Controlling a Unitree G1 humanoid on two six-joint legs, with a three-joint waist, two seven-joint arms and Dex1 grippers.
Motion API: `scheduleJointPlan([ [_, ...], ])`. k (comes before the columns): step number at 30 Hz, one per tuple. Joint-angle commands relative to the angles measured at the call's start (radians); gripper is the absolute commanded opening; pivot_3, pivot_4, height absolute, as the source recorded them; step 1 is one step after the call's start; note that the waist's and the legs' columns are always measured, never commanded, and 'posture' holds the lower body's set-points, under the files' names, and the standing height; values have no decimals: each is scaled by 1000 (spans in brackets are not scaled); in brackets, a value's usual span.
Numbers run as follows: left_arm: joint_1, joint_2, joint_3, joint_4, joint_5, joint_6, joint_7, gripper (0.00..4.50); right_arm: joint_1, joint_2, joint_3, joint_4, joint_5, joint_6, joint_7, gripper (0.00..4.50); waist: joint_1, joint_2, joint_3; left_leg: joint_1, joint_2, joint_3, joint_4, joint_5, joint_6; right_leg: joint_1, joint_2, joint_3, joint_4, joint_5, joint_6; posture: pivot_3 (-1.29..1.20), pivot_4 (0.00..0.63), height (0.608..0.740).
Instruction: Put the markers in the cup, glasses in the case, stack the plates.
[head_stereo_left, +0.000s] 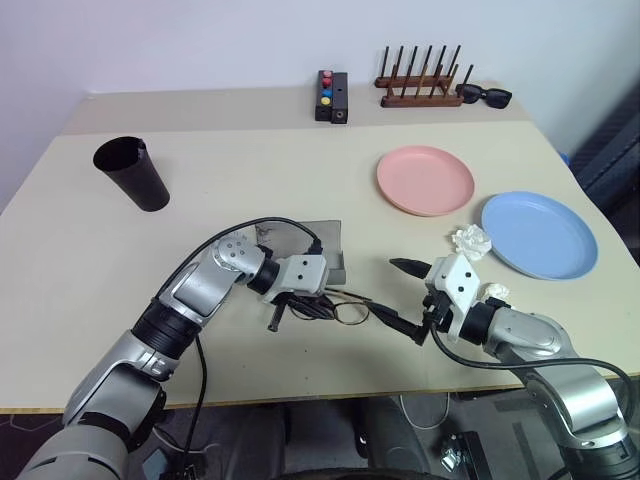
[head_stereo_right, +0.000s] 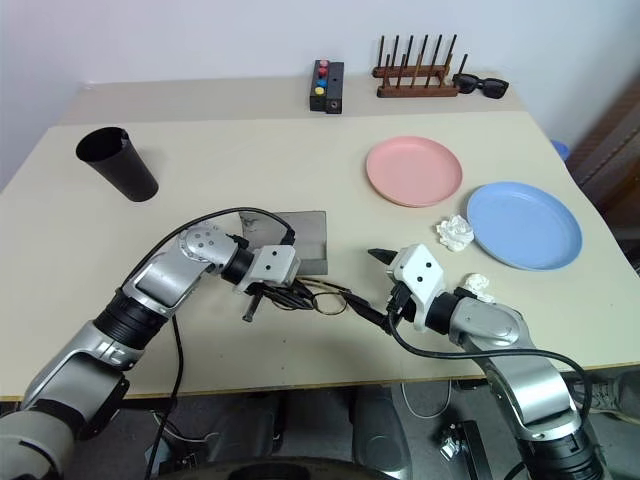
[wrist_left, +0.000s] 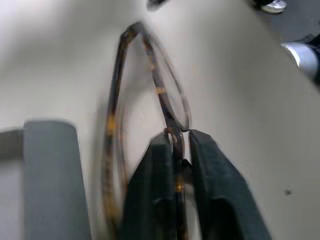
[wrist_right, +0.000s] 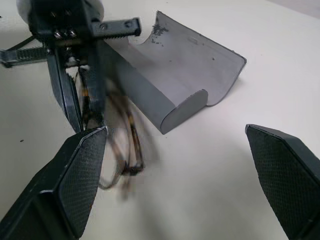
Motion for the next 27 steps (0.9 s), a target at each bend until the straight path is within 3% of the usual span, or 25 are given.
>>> scheduleJointPlan([
  [1,11,16,15,10,6,-2,6,306,7,-28,-40,-34,6,-12,17,4500,4,0,0,0,0,0,1,0,0,0,0,0,0,0,0,0,150,740],
  [8,15,48,56,-51,-62,53,-27,306,6,-58,-104,-12,16,-25,39,4500,7,0,0,0,0,0,1,0,0,0,0,0,0,0,0,0,150,740],
  [16,19,142,226,-175,-249,176,-60,306,22,-96,-200,19,22,-37,75,4500,20,0,1,-2,0,0,1,0,0,0,0,0,-1,0,0,0,150,740],
  [22,-106,143,288,-7,-197,117,20,306,16,-76,-87,-6,-3,-33,86,4500,19,0,1,-1,0,0,1,0,0,0,0,0,-1,0,0,0,150,740],
  [27,-190,104,219,205,-89,-14,22,306,-25,-13,27,1,-31,-41,55,4500,16,0,1,-1,0,0,1,-1,1,0,0,0,-1,0,0,0,150,740],
])
